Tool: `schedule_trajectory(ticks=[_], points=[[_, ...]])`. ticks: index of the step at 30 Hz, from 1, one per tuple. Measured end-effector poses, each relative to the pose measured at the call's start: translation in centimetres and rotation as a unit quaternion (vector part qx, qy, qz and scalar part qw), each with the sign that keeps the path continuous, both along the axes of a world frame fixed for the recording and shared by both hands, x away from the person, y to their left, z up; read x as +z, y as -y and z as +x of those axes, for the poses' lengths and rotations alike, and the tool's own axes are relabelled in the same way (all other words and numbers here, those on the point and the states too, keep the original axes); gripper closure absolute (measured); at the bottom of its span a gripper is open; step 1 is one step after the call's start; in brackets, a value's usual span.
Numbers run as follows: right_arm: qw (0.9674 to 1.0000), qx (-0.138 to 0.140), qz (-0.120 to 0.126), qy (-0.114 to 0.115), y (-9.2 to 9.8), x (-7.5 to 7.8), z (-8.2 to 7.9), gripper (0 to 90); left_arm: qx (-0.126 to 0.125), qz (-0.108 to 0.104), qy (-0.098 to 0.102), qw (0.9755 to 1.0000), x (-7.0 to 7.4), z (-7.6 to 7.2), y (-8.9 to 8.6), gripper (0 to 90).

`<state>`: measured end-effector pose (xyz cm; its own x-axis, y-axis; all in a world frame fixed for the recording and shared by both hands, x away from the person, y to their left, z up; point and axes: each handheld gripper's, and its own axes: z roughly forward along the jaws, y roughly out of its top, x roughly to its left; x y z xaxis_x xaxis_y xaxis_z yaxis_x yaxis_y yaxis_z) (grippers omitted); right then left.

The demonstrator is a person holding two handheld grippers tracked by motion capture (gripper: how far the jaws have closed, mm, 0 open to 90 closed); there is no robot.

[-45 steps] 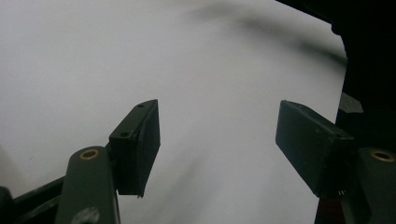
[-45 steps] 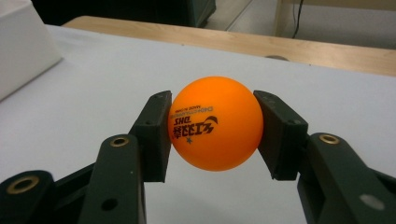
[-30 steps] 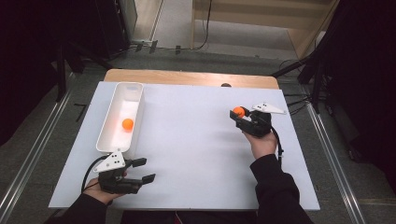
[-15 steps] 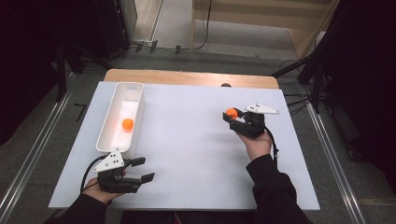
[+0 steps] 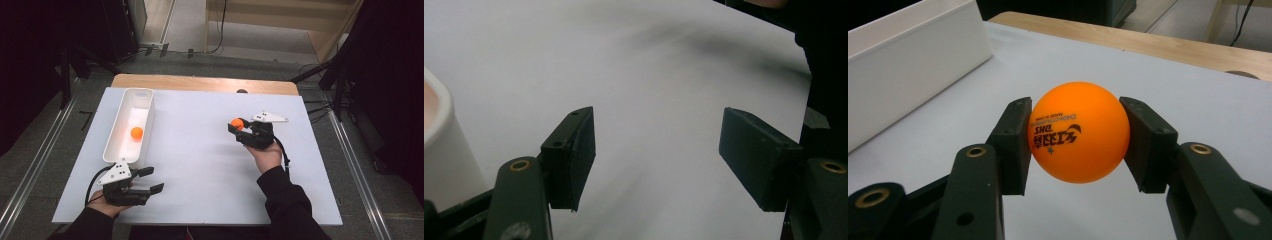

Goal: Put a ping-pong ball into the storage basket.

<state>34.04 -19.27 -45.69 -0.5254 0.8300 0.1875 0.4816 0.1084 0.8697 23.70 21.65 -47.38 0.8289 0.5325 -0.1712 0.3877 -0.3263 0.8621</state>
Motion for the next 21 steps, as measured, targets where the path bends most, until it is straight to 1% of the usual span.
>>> schedule_trajectory(ticks=[4, 5, 6, 7, 12, 13, 15, 17, 18, 21], points=[[1.0, 0.008, -0.003, -0.002, -0.6, 0.0, -0.1, 48.4, -0.002, 0.001, 0.007, 1.0, 0.0, 0.0, 0.0, 31.4], [0.9999, 0.011, -0.004, 0.0, -0.7, -0.1, 0.0, 48.3, -0.002, 0.0, 0.007, 1.0, 0.0, 0.0, 0.0, 31.4], [0.9999, 0.012, -0.003, -0.003, -0.9, -0.1, -0.1, 48.4, -0.001, 0.001, 0.006, 1.0, 0.0, 0.0, 0.0, 31.5], [0.9999, 0.014, -0.007, 0.0, -1.0, -0.1, -0.1, 48.4, -0.002, 0.001, 0.007, 1.0, 0.0, 0.0, -0.1, 31.4], [0.9997, 0.025, -0.001, -0.007, -1.6, -0.1, -0.1, 48.4, -0.002, 0.003, 0.011, 0.9999, 0.0, 0.0, -0.2, 31.5], [0.9996, 0.026, 0.003, -0.011, -1.8, -0.1, -0.2, 48.4, -0.002, 0.003, 0.011, 0.9999, -0.1, 0.0, -0.2, 31.5], [0.9995, 0.031, 0.003, -0.009, -2.0, -0.2, -0.1, 48.4, -0.002, 0.006, 0.006, 1.0, -0.1, 0.1, -0.2, 31.5], [0.9993, 0.034, 0.005, -0.011, -2.3, -0.1, -0.2, 48.4, -0.002, 0.007, 0.005, 1.0, -0.1, 0.1, -0.2, 31.4], [0.9992, 0.038, 0.003, -0.008, -2.4, -0.2, -0.2, 48.4, -0.002, 0.005, 0.005, 1.0, -0.1, 0.1, -0.1, 31.4], [0.9989, 0.044, 0.009, -0.011, -2.8, -0.2, -0.3, 48.4, -0.001, 0.004, 0.003, 1.0, -0.1, 0.0, -0.1, 31.4]])
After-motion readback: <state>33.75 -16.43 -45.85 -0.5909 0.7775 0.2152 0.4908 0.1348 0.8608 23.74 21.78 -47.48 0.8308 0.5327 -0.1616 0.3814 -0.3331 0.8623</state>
